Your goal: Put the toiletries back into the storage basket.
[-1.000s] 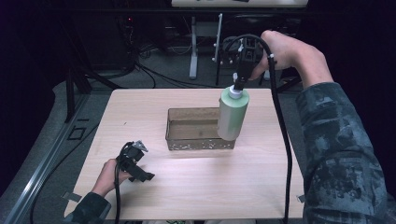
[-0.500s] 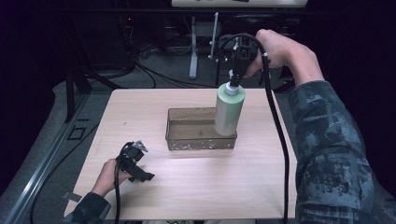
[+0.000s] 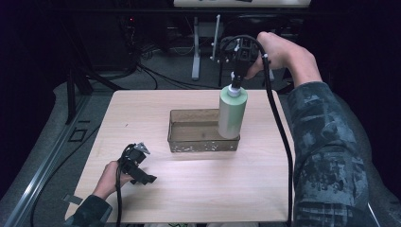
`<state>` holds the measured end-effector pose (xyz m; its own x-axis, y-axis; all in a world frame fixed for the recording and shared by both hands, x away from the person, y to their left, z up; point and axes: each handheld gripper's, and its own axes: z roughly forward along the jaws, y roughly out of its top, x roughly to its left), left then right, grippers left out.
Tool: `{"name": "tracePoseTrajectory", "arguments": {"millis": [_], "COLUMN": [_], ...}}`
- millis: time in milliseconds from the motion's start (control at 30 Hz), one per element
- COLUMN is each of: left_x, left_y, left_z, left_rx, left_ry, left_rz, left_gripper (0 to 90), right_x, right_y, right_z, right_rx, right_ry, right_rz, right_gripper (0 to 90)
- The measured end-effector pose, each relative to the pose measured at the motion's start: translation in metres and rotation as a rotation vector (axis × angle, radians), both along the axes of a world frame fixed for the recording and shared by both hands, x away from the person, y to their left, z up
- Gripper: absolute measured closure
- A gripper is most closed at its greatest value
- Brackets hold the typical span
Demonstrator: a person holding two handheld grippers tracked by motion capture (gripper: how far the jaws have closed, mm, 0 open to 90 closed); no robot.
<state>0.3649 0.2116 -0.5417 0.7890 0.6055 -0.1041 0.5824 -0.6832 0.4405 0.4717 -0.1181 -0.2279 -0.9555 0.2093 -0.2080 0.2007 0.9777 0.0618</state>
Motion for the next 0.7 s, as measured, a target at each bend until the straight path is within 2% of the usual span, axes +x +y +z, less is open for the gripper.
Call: {"name": "tracePoseTrajectory", "arguments": {"millis": [700], "left_x": [0.0], "left_y": [0.001], "left_z": [0.0], "left_rx": [0.004], "left_ry": [-0.002], "left_rz": [0.0], "left_gripper": [0.1], "right_x": [0.013], "right_y": [0.003], "right_z": [-0.02], "right_rx": [0.007], "right_ry": [-0.011], "right_rz": [-0.013], "right_gripper": [62.8]}}
